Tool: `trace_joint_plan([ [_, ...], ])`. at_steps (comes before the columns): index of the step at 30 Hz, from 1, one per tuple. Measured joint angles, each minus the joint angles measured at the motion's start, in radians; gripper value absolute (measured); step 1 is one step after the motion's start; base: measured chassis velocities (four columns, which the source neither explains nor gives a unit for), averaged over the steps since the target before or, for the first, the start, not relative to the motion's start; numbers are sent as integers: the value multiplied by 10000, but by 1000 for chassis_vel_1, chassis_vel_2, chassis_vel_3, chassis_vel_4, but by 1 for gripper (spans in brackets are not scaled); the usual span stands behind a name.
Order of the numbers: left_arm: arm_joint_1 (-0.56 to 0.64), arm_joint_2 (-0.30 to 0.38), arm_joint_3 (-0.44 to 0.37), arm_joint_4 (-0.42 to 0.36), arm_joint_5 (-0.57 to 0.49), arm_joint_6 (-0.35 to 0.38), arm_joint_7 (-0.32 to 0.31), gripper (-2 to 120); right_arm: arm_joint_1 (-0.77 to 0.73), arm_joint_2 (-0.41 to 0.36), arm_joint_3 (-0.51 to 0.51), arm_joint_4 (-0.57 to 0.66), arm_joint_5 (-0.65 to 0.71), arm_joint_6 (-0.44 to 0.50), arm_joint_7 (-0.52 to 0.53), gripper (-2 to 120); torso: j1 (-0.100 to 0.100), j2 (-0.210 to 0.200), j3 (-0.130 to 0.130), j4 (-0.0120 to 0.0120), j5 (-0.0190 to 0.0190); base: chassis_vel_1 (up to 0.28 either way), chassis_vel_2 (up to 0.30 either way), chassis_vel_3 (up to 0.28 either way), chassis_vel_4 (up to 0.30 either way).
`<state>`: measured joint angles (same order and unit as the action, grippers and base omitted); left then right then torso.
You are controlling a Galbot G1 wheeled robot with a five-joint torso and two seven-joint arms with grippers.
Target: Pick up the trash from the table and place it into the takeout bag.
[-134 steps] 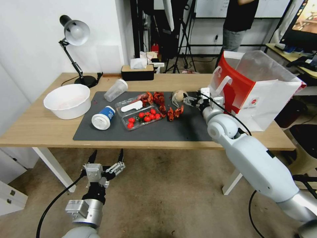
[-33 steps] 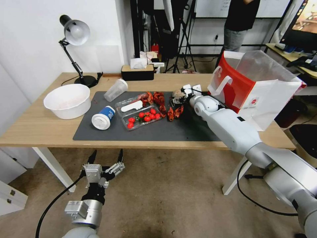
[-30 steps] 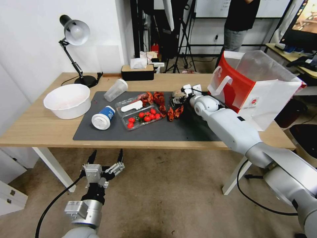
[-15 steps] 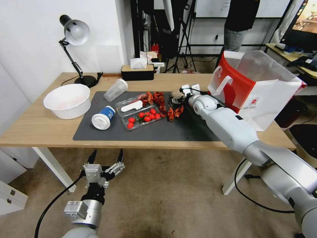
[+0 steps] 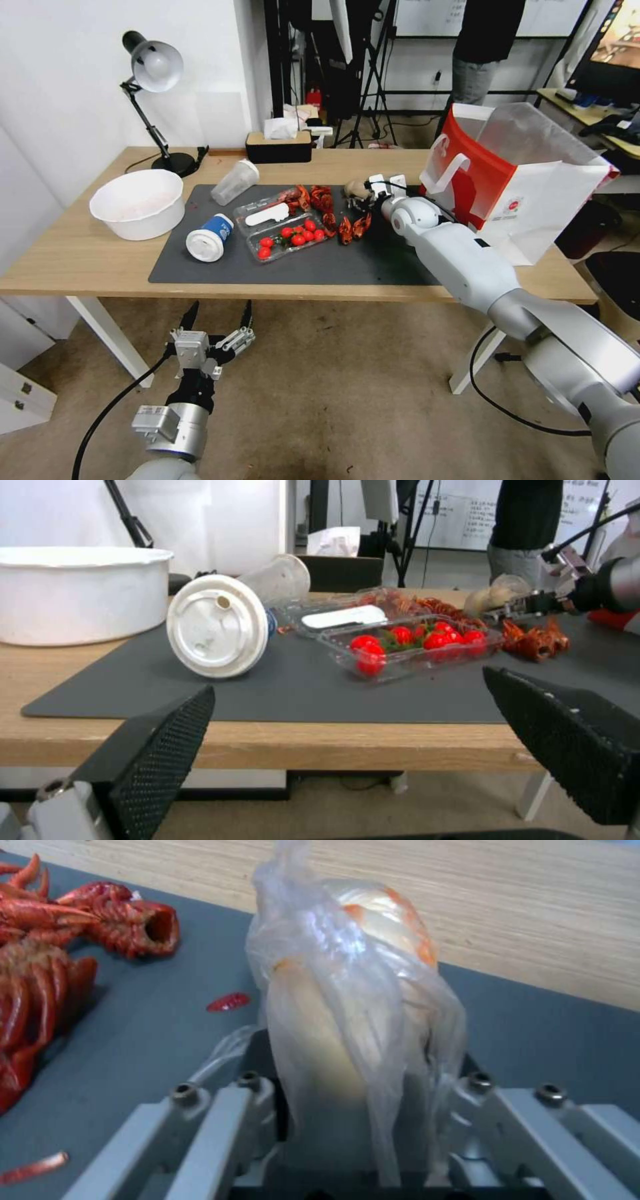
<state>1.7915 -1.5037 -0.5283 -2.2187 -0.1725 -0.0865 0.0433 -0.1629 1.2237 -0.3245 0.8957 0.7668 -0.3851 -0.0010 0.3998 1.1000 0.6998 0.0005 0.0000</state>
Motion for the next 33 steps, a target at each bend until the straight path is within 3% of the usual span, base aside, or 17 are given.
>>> trace_joint_plan([
  [9,61,-16,39,-47,77,-1,0,100,-277,-461,120,663,-10,-12,115,8,3,-1,3,-8,1,0,0,0,0],
  [15,90,-23,30,-91,91,-5,-1,100,-533,-694,424,1246,-386,159,294,6,4,-2,5,-8,3,0,0,0,0],
  [33,90,-137,-12,-70,255,-19,-22,100,-2575,-2552,2265,6797,-651,326,1005,6,3,-1,2,-8,3,0,0,0,0],
])
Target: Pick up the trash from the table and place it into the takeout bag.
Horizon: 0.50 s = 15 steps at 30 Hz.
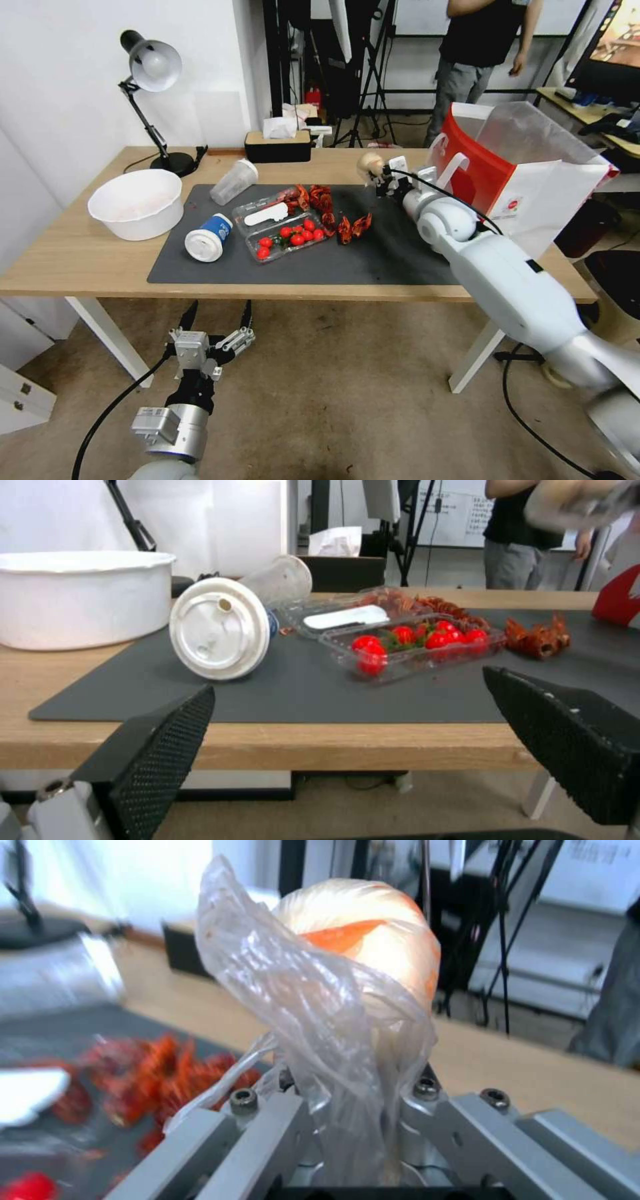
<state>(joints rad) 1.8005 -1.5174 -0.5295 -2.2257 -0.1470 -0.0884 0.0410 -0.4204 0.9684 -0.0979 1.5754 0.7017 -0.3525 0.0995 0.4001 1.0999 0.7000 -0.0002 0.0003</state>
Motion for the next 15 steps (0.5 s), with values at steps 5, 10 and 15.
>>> trace_joint_plan([
  [5,-38,-7,-24,102,-1,-58,-12,100,-504,-469,846,1453,110,202,622,6,-2,1,0,2,-3,0,0,0,0],
  [10,-78,-19,1,147,-4,-65,-21,100,-486,-880,1663,2387,730,-27,2449,4,-2,1,0,1,-1,0,0,0,0],
  [15,-88,-19,6,163,-7,-65,-26,100,-232,-1160,2000,2748,1347,-234,3432,4,-2,1,-1,2,-4,0,0,0,0],
])
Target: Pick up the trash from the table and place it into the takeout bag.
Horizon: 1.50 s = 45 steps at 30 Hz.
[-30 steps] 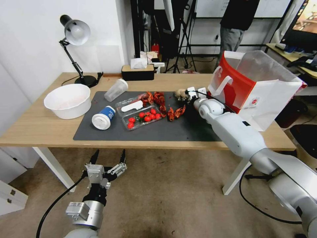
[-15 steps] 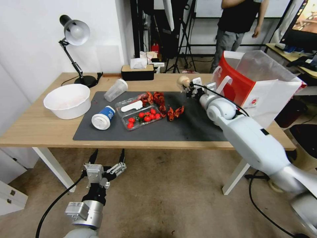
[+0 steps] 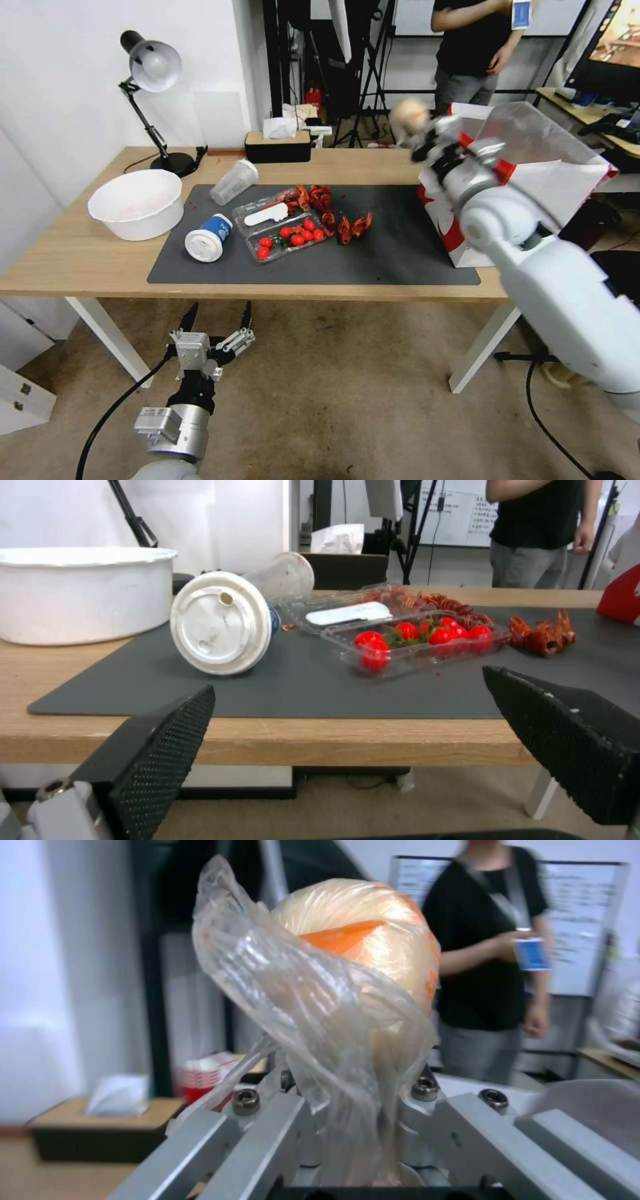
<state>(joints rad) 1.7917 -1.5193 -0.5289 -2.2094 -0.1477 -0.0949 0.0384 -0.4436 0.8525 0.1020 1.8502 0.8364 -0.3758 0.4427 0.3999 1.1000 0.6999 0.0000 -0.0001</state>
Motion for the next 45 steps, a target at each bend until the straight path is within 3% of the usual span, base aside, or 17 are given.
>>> trace_joint_plan([
  [10,-32,-2,18,40,-10,-9,0,100,636,-685,465,184,1683,-1009,2253,4,1,0,0,0,3,0,0,0,0],
  [14,-31,-3,20,42,-14,-21,0,100,672,-814,541,57,1925,-1192,2625,14,0,0,0,0,3,0,0,0,0],
  [15,-21,-2,23,42,-15,-31,3,100,619,-929,598,-101,2092,-1300,2768,25,0,0,1,0,3,0,0,0,0],
  [21,29,4,45,-12,-11,-36,7,100,316,-975,759,-208,2105,-1309,2766,41,1,0,1,0,3,0,0,0,0],
  [24,62,6,52,-69,4,-36,8,100,280,-972,792,-219,2079,-1301,2766,58,0,0,1,0,1,0,0,0,0],
  [27,89,6,63,-98,17,-36,13,100,273,-978,796,-223,2054,-1293,2754,63,0,0,1,0,1,0,0,0,0],
  [29,114,1,75,-129,44,-36,17,100,240,-994,799,-219,2033,-1285,2736,76,1,0,1,0,1,0,0,0,0],
  [36,174,-19,78,-150,63,-112,43,100,178,-1000,784,-205,1730,-1262,2622,97,1,0,1,0,1,0,0,0,0],
  [45,172,-36,62,-165,74,-137,48,100,14,-955,755,-166,1628,-1255,2486,100,1,0,1,0,1,0,0,0,0],
])
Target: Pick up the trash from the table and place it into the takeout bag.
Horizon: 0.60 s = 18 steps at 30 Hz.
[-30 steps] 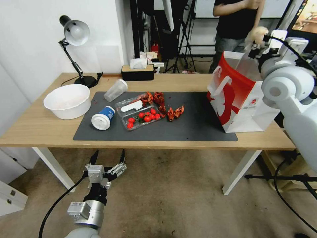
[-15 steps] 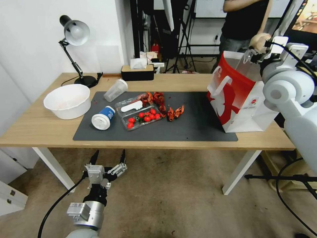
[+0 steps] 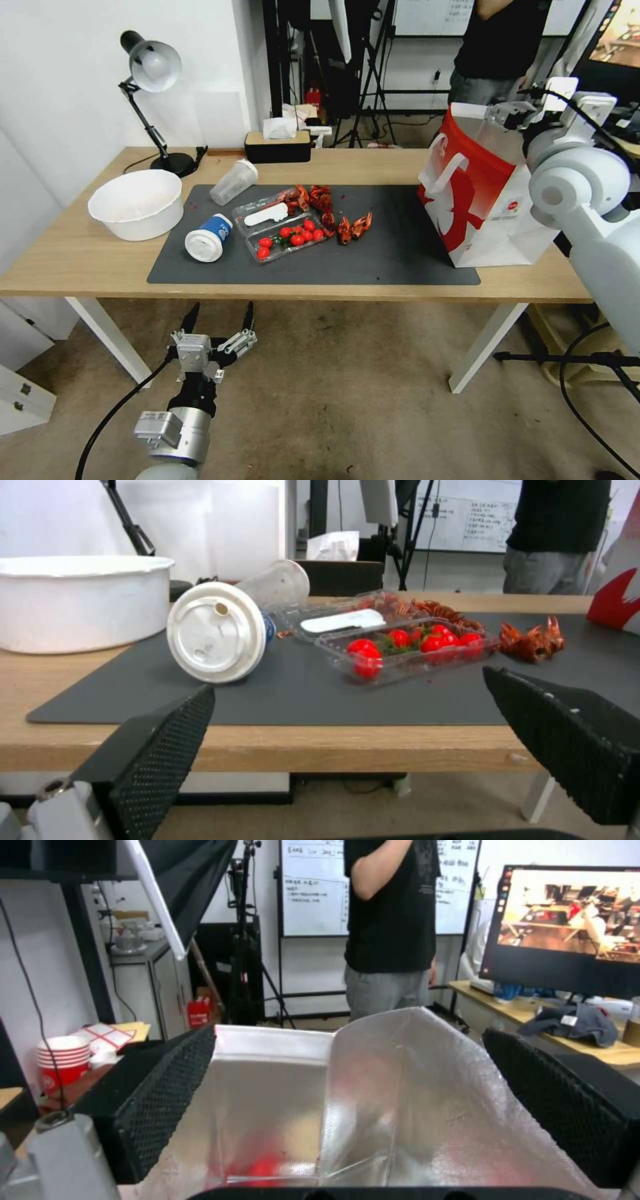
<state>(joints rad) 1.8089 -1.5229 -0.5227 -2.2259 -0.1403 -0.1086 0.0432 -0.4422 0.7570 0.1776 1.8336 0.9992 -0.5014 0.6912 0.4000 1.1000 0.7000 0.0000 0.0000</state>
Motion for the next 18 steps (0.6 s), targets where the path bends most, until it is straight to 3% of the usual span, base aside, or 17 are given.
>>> trace_joint_plan([
  [11,-33,2,-40,-6,-14,2,18,100,-489,1,146,626,21,370,-405,100,0,0,0,0,0,0,0,0,0],
  [18,-62,-2,-46,20,-53,3,36,100,-1860,-90,680,2026,-24,1625,-1832,100,0,0,0,2,-1,0,0,0,0],
])
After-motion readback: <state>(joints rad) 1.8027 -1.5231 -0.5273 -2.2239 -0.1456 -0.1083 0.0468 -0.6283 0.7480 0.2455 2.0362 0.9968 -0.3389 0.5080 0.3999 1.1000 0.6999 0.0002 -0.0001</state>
